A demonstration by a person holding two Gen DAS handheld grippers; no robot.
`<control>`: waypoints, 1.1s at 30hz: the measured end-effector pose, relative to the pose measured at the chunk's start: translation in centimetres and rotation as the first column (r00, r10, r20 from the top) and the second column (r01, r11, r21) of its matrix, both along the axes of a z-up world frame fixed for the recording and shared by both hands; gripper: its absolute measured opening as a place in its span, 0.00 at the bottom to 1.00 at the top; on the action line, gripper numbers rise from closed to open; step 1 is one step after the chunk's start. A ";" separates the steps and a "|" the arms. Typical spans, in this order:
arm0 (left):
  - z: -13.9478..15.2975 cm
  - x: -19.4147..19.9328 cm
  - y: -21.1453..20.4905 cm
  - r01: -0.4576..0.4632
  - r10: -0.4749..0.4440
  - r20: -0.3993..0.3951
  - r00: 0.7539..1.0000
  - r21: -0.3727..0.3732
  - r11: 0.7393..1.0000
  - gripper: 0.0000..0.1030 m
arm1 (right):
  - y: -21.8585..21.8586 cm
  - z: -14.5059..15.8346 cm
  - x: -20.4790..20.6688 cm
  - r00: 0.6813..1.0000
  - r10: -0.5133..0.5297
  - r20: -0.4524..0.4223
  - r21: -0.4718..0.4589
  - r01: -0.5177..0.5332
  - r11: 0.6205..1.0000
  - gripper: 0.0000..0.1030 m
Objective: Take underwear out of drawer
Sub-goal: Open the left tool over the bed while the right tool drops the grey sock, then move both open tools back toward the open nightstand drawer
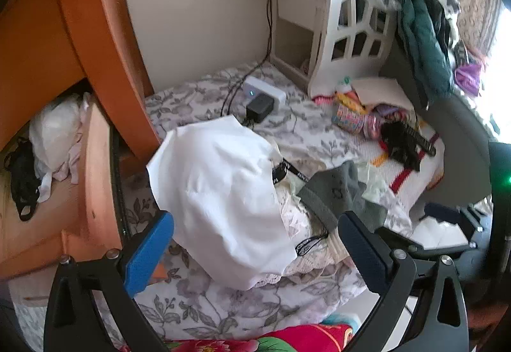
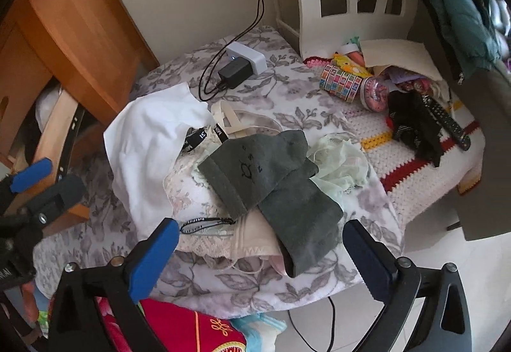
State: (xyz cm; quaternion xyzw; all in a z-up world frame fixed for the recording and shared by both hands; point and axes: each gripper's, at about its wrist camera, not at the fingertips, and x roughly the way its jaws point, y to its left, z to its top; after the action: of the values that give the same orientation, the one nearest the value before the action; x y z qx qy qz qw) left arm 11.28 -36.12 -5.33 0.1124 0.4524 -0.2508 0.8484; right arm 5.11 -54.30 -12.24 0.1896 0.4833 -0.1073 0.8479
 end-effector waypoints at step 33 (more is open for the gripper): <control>8.6 -3.7 5.9 -0.012 0.042 0.141 0.989 -0.201 0.979 1.00 | 3.7 6.4 -3.3 0.990 0.000 0.144 -0.117 0.017 0.993 1.00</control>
State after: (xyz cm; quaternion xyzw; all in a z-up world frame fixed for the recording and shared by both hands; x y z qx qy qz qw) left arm 7.61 -30.22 3.26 0.0383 0.3635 -0.2746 0.8894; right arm 1.81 -50.65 -5.80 0.1485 0.4128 -0.1252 0.8899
